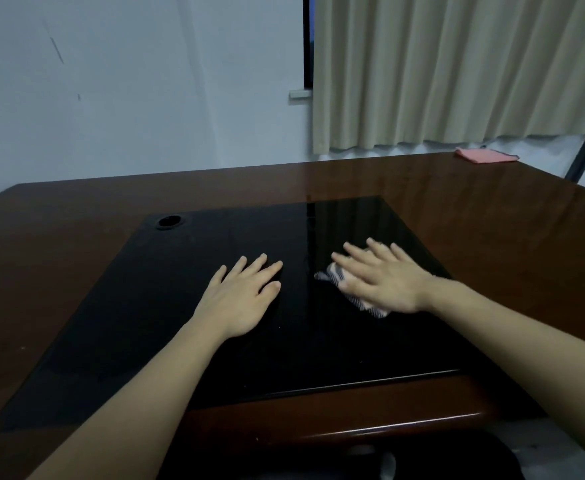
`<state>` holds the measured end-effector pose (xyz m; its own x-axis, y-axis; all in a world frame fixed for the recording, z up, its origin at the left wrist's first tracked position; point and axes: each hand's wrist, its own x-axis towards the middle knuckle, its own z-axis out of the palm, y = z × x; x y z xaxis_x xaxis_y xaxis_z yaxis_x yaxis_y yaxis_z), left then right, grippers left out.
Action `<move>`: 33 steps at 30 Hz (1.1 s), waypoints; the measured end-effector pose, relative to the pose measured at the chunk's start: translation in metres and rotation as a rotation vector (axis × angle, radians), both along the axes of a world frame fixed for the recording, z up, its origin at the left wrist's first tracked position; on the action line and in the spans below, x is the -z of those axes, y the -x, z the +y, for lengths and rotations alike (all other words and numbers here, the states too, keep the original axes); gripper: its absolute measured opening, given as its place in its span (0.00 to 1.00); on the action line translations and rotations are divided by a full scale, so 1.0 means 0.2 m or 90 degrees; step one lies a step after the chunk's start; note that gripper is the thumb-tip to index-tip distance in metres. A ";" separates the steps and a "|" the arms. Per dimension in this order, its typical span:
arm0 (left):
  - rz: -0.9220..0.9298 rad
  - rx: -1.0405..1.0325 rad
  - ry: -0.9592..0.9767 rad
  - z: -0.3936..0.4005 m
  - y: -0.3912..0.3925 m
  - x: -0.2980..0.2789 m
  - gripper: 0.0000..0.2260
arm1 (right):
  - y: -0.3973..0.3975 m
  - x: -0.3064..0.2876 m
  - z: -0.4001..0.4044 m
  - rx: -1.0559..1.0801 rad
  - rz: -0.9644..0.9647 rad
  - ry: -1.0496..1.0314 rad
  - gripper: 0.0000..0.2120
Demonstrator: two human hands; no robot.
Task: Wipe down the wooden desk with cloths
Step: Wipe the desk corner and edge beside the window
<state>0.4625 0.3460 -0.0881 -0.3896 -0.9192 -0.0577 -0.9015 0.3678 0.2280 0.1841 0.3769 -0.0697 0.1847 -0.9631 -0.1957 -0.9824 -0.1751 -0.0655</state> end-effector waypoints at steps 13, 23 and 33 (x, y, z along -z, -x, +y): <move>-0.016 0.002 0.004 0.00 0.00 -0.01 0.23 | -0.15 0.01 0.09 -0.102 -0.001 -0.005 0.33; -0.023 -0.002 0.002 0.00 0.00 0.00 0.23 | 0.19 0.02 -0.21 0.077 0.006 0.010 0.33; -0.017 0.004 0.005 0.01 0.01 -0.01 0.23 | -0.10 -0.01 0.05 -0.108 0.021 -0.001 0.34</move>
